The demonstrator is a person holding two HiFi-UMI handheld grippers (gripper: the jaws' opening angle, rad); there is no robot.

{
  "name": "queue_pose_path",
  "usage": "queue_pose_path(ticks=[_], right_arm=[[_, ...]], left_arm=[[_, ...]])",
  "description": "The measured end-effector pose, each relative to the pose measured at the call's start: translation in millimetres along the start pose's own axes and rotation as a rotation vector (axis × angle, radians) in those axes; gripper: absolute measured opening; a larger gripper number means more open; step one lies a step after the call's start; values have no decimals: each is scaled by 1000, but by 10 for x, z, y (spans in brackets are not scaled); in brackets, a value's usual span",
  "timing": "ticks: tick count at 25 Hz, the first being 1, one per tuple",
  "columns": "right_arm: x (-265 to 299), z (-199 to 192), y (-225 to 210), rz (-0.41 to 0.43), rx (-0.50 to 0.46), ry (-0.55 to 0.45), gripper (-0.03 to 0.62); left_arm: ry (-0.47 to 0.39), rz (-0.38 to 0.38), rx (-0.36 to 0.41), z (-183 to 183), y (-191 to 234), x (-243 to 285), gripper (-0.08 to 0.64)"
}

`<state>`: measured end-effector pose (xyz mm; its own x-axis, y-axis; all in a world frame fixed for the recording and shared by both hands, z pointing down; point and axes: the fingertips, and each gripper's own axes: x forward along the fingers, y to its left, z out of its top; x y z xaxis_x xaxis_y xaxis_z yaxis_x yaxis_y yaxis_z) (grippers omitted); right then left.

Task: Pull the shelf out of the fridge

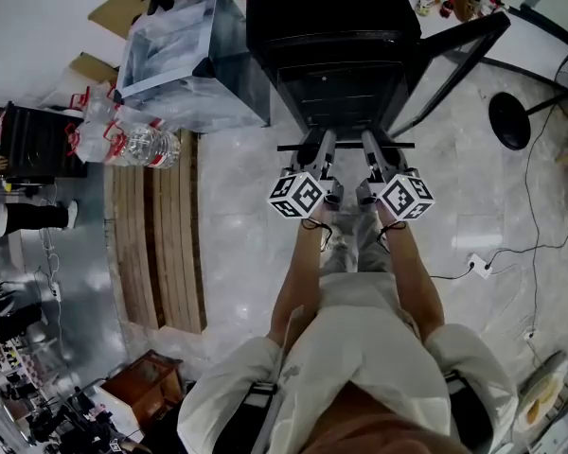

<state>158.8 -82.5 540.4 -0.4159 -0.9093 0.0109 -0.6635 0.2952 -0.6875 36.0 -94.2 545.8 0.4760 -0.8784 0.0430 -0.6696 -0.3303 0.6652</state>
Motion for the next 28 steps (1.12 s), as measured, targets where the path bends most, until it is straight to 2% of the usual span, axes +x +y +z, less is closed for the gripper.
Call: queue_pose_path(ticks=[11,28], right_arm=[[-236,-32,201,-2,11,-2,133],[-303,-15,309,-15,16,-15,130]], left_arm=[[7,-22,7,31,-146,-257,175],[10,-39,18,101,-217,-341,173]])
